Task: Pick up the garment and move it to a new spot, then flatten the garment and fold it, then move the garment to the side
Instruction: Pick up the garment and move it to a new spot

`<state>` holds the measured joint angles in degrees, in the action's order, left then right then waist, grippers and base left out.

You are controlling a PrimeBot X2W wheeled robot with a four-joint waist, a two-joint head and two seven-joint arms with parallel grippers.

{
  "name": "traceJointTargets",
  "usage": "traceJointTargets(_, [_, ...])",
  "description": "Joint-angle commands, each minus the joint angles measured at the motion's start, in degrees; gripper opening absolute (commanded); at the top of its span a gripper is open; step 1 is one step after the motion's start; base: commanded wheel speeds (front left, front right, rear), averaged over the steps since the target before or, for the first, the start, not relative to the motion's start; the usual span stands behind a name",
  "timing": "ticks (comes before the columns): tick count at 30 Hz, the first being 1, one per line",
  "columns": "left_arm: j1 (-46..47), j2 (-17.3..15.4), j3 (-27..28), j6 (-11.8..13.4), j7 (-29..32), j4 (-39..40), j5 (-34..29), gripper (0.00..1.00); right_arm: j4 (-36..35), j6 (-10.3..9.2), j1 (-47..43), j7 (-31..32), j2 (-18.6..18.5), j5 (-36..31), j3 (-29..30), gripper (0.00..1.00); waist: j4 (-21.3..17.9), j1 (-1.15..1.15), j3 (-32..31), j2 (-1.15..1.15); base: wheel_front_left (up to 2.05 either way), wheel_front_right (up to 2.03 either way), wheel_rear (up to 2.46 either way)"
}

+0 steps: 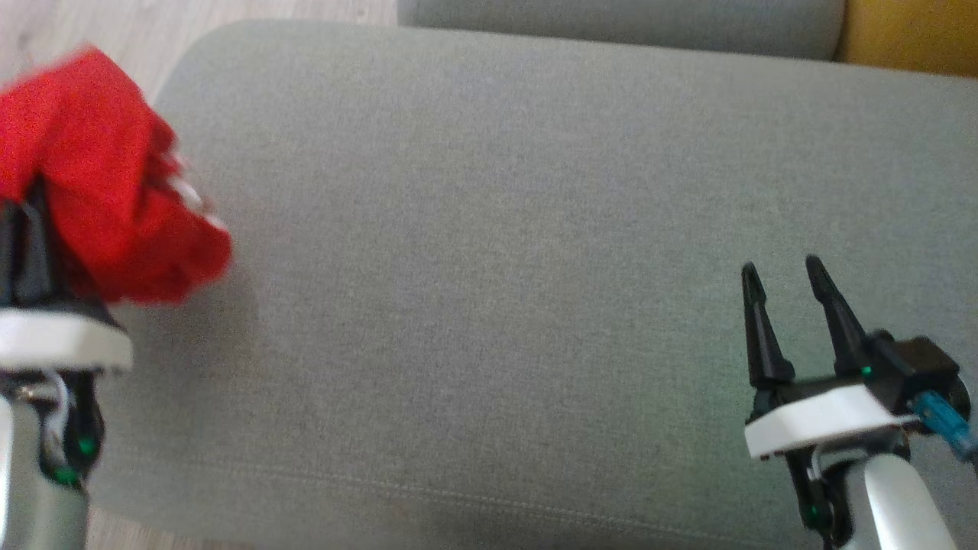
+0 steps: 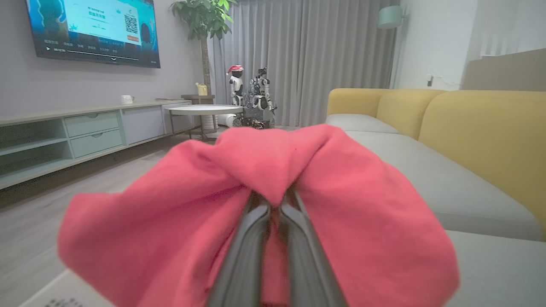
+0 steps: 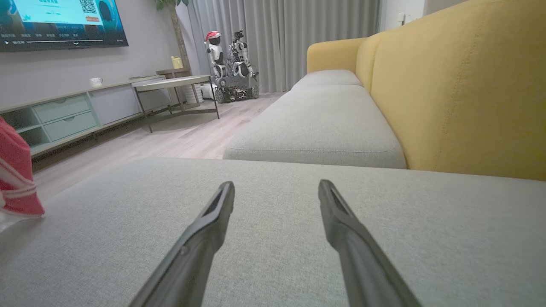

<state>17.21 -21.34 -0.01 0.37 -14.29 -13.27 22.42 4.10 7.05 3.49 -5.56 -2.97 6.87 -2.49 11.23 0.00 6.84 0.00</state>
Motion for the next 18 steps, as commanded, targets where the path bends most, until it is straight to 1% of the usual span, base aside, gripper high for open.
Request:
traceJointTargets(1, [-0.42,-2.04,1.97,0.67,-0.65,5.43,-0.87,0.0,-2.4,0.44,-0.24,-0.54,0.08,0.64,-0.73,1.0,-0.18,0.0,-1.7,0.0,0.0,0.0,0.0])
traceJointTargets(5, [-6.39,-0.89,0.25,2.01,1.04,13.77,-1.9,0.0,-3.52,0.44,-2.17,-0.12,0.08,1.16,0.08,1.0,-0.49,0.0,-3.13,0.0,0.0,0.0,0.0])
traceJointTargets(8, [-9.23,0.21,-2.4,2.0,3.42,18.67,-2.26,0.0,-4.49,0.44,-3.18,0.29,0.09,1.5,0.34,1.0,-1.3,0.0,-4.04,0.0,0.0,0.0,0.0])
traceJointTargets(10, [-9.84,1.08,-4.9,1.27,4.35,21.01,-2.54,0.0,-5.24,0.44,-3.77,0.64,0.09,1.8,0.57,1.0,-2.12,0.0,-4.28,0.0,0.0,0.0,0.0])
traceJointTargets(13, [-9.26,2.98,-9.19,-0.09,5.7,22.4,-2.71,0.0,-6.56,0.44,-4.28,1.29,0.09,1.95,0.48,1.0,-4.18,0.0,-4.18,0.0,0.0,0.0,0.0])
traceJointTargets(18, [-4.59,6.72,-15.63,-2.49,6.77,20.44,-3.11,0.0,-8.27,0.44,-3.22,1.94,0.09,2.0,-0.97,1.0,-10.18,0.0,-2.83,0.0,0.0,0.0,0.0])
